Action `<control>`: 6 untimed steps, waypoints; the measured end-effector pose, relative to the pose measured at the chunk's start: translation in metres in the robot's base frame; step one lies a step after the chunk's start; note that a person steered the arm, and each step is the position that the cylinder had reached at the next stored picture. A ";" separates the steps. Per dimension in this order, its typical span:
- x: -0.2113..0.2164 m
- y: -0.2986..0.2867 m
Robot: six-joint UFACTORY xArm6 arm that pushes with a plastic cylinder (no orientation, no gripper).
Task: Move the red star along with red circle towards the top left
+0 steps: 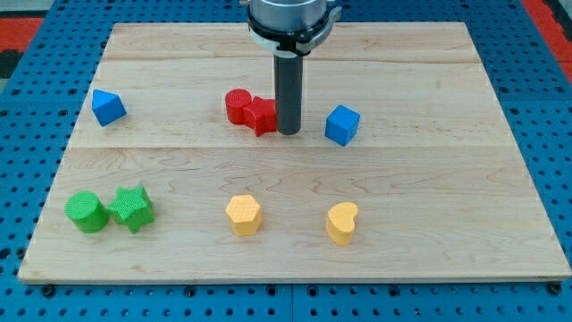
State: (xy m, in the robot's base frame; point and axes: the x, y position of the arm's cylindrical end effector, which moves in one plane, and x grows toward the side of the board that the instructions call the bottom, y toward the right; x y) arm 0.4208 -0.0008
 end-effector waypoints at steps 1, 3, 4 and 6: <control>0.006 -0.012; -0.080 -0.077; -0.092 -0.082; -0.054 -0.179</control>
